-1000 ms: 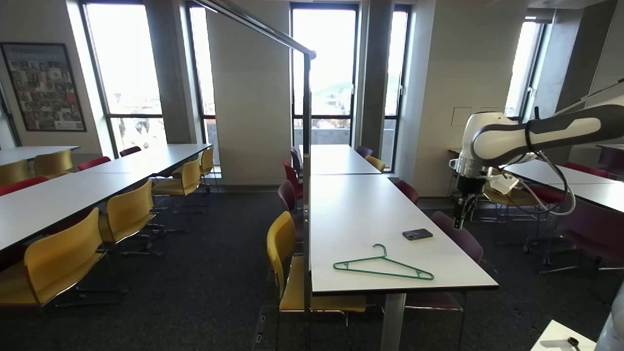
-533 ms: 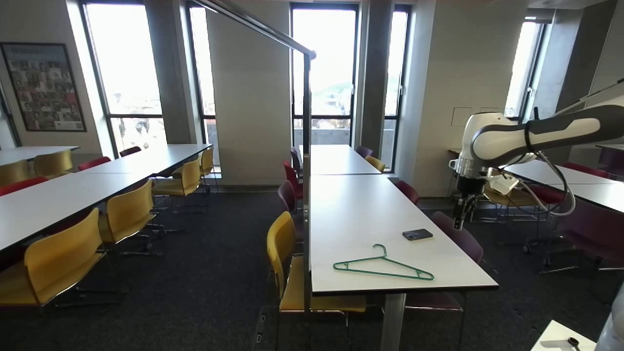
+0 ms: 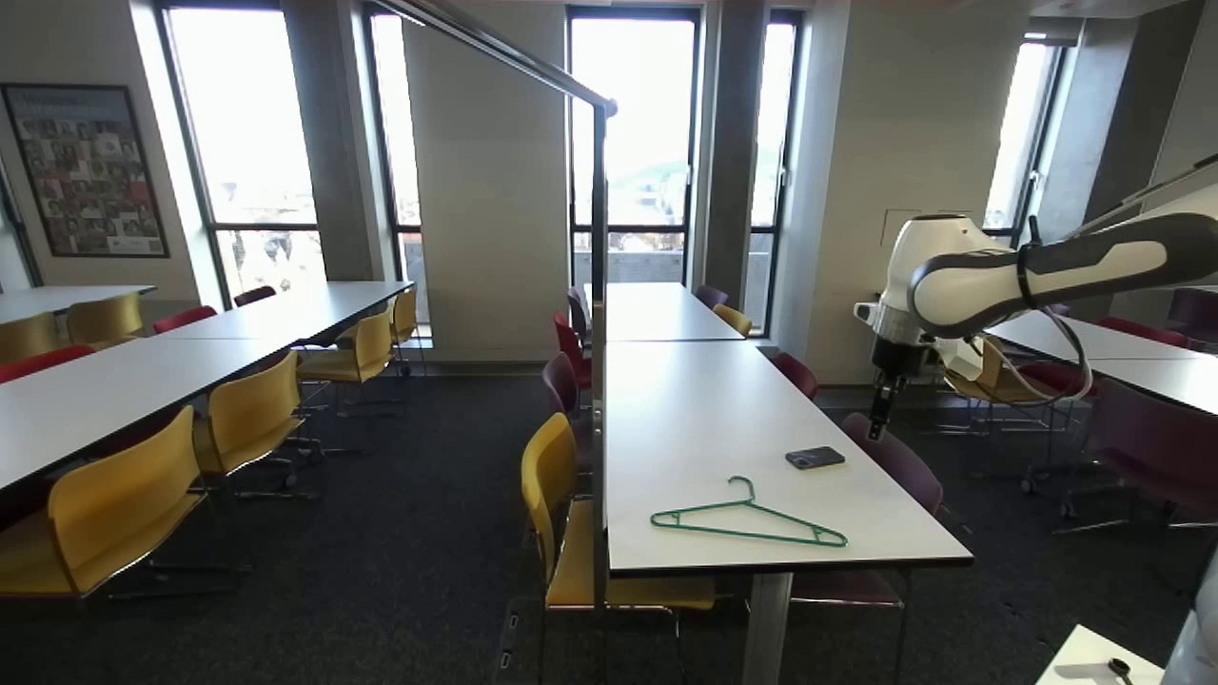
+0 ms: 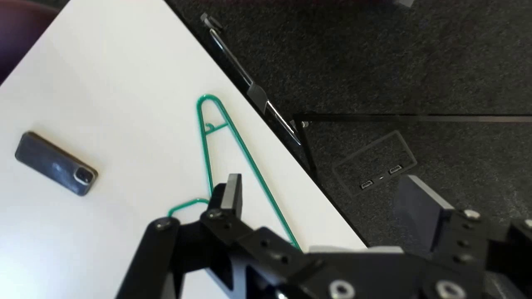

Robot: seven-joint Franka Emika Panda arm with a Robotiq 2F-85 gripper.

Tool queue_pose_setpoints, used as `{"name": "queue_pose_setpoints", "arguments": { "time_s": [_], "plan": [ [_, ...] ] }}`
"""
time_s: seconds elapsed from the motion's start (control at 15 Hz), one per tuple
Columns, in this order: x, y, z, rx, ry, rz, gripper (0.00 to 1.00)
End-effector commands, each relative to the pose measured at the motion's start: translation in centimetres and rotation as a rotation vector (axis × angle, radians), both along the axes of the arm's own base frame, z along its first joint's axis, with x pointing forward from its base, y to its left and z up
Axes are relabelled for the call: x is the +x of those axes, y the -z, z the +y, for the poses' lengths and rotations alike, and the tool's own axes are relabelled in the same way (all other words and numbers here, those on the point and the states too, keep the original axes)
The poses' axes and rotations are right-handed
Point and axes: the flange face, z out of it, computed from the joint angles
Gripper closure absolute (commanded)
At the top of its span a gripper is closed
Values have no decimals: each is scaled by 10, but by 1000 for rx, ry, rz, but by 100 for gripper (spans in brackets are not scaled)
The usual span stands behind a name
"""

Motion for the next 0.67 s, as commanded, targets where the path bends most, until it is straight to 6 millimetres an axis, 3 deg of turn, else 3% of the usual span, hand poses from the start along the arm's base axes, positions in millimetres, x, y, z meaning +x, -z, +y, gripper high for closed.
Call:
{"name": "queue_pose_setpoints", "arguments": {
  "time_s": [0.0,0.33,0.6],
  "plan": [
    [33,2,8,-45,-178,-76,0],
    [79,32,9,-37,-411,-167,0],
    [111,64,8,1,-462,-141,0]
  ]
}}
